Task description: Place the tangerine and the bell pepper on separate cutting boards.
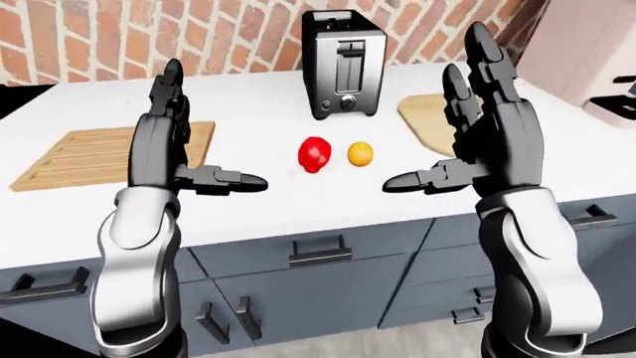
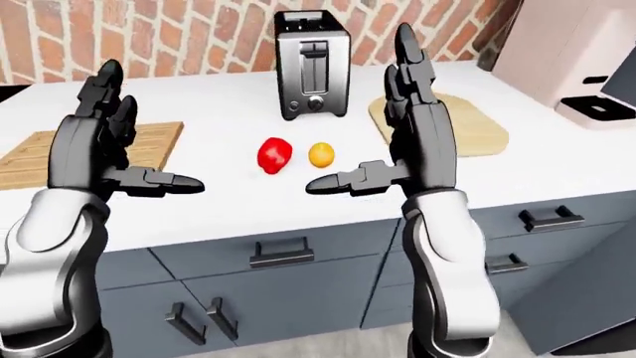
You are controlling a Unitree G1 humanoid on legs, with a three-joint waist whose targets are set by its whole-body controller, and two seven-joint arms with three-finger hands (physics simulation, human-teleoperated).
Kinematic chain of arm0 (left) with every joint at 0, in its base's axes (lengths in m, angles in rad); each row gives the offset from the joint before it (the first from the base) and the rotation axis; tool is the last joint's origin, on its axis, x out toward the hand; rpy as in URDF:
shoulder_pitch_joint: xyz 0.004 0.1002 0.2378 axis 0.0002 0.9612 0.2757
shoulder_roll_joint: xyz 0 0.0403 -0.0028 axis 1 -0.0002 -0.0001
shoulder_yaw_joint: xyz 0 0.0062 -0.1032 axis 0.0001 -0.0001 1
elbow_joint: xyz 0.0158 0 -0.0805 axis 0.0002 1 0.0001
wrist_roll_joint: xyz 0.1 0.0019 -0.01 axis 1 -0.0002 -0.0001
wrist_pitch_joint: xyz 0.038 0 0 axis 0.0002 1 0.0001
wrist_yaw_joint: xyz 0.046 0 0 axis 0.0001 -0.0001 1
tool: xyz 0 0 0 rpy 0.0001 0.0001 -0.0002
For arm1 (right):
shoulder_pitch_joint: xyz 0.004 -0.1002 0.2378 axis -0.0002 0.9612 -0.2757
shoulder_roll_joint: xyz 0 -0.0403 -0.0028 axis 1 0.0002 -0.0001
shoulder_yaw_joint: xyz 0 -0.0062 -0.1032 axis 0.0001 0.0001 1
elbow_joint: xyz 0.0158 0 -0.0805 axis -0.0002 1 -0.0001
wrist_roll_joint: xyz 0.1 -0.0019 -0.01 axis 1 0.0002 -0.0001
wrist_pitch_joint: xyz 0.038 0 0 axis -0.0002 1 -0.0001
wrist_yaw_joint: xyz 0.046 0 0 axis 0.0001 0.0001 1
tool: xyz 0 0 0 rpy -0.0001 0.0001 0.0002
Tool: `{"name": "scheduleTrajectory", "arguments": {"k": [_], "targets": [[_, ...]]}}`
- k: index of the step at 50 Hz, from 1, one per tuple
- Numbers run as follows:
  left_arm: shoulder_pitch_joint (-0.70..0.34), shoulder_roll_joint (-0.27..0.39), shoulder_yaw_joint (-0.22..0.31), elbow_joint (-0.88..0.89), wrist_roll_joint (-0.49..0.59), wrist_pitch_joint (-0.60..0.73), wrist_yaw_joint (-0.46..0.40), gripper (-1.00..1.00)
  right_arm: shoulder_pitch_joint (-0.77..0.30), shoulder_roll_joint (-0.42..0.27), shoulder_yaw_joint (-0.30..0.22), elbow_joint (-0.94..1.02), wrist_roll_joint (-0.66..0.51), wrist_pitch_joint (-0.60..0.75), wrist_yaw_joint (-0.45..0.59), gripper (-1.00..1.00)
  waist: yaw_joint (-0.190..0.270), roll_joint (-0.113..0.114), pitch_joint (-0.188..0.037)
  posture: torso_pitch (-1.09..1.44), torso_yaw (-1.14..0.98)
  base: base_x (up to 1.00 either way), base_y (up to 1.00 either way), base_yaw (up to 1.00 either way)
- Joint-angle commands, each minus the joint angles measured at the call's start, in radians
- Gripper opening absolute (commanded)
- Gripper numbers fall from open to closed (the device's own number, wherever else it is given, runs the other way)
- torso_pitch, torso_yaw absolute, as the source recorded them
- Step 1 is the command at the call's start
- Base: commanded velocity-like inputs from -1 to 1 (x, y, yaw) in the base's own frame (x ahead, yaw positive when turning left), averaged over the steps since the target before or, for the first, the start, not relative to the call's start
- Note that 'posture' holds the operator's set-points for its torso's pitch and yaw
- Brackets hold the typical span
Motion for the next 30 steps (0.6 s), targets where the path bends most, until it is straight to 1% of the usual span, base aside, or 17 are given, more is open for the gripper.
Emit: {"name": "scheduleTrajectory", "arguments": {"k": [1, 3, 5, 8, 9, 11, 12, 13, 16, 17, 19, 20, 22, 24, 29, 30], "targets": [[-0.026, 0.011, 0.02, -0.036, 0.015, -0.026, 0.011, 1.0, -0.022, -0.006, 0.003, -0.032, 0.01, -0.034, 0.004, 1.0, 0.001, 0.015, -0.029, 0.0, 0.0, 0.14, 0.0, 0.0], [-0.028, 0.01, 0.02, -0.037, 0.017, -0.024, 0.009, 1.0, -0.025, -0.003, -0.005, -0.032, 0.025, -0.033, -0.002, 1.0, 0.002, 0.029, -0.018, 0.0, 0.0, 0.15, 0.0, 0.0], [-0.026, 0.009, 0.018, -0.036, 0.019, -0.028, 0.009, 1.0, -0.024, -0.005, -0.007, -0.033, 0.031, -0.033, -0.006, 1.0, 0.009, 0.025, -0.03, 0.0, 0.0, 0.14, 0.0, 0.0], [-0.024, 0.008, 0.017, -0.031, 0.022, -0.032, 0.007, 1.0, -0.024, -0.004, -0.011, -0.032, 0.052, -0.034, -0.017, 1.0, 0.013, 0.016, -0.025, 0.0, 0.0, 0.15, 0.0, 0.0], [-0.025, 0.007, 0.018, -0.031, 0.022, -0.032, 0.007, 1.0, -0.025, 0.0, -0.019, -0.026, 0.063, -0.038, -0.027, 1.0, 0.014, 0.012, -0.024, 0.0, 0.0, 0.15, 0.0, 0.0], [-0.022, 0.007, 0.017, -0.028, 0.025, -0.035, 0.005, 1.0, -0.022, -0.003, -0.019, -0.023, 0.075, -0.036, -0.035, 1.0, 0.017, 0.0, -0.024, 0.0, 0.0, 0.14, -0.02, 0.0], [-0.023, 0.006, 0.017, -0.03, 0.025, -0.035, 0.005, 1.0, -0.023, 0.0, -0.025, -0.017, 0.082, -0.031, -0.051, 1.0, 0.017, -0.004, -0.02, 0.0, 0.0, 0.0, -0.07, 0.0], [-0.021, 0.006, 0.018, -0.032, 0.025, -0.034, 0.003, 1.0, -0.022, -0.012, -0.021, -0.013, 0.074, -0.046, -0.052, 1.0, 0.016, -0.009, -0.024, 0.0, 0.0, 0.0, 0.0, 0.0], [-0.018, 0.007, 0.021, -0.033, 0.026, -0.036, 0.001, 1.0, -0.018, -0.014, -0.013, -0.008, 0.068, -0.047, -0.057, 1.0, 0.025, -0.039, -0.017, 0.0, 0.0, 0.0, 0.0, 0.0], [-0.017, 0.007, 0.021, -0.033, 0.026, -0.036, 0.001, 1.0, -0.015, -0.016, -0.013, 0.005, 0.058, -0.054, -0.06, 1.0, 0.027, -0.053, -0.017, 0.0, 0.0, 0.0, 0.0, 0.0], [-0.015, 0.01, 0.026, -0.036, 0.026, -0.034, 0.0, 1.0, -0.009, -0.023, -0.011, 0.001, 0.045, -0.061, -0.055, 1.0, 0.033, -0.093, -0.022, 0.0, 0.0, 0.0, 0.0, 0.0], [-0.015, 0.01, 0.026, -0.034, 0.026, -0.035, 0.0, 1.0, -0.024, -0.025, -0.015, -0.002, 0.039, -0.052, -0.061, 1.0, 0.036, -0.064, -0.019, 0.0, 0.0, 0.0, 0.0, 0.0], [-0.014, 0.01, 0.026, -0.036, 0.027, -0.034, 0.0, 1.0, -0.013, -0.023, -0.017, -0.005, 0.038, -0.064, -0.054, 1.0, 0.032, -0.06, -0.033, 0.0, 0.0, 0.0, 0.0, 0.0], [-0.014, 0.011, 0.027, -0.041, 0.026, -0.03, -0.001, 1.0, -0.013, -0.022, -0.023, -0.014, 0.042, -0.06, -0.051, 1.0, 0.031, -0.059, -0.028, 0.0, 0.0, 0.0, 0.0, 0.0], [-0.016, 0.016, 0.03, -0.047, 0.027, -0.021, -0.003, 1.0, -0.015, -0.025, -0.017, -0.016, 0.031, -0.064, -0.046, 1.0, 0.022, -0.046, -0.035, 0.0, 0.0, 0.0, 0.0, 0.0], [-0.015, 0.015, 0.028, -0.045, 0.029, -0.023, -0.003, 1.0, -0.013, -0.023, -0.015, -0.016, 0.03, -0.067, -0.043, 1.0, 0.025, -0.04, -0.051, 0.0, 0.0, 0.0, 0.0, 0.14]]}}
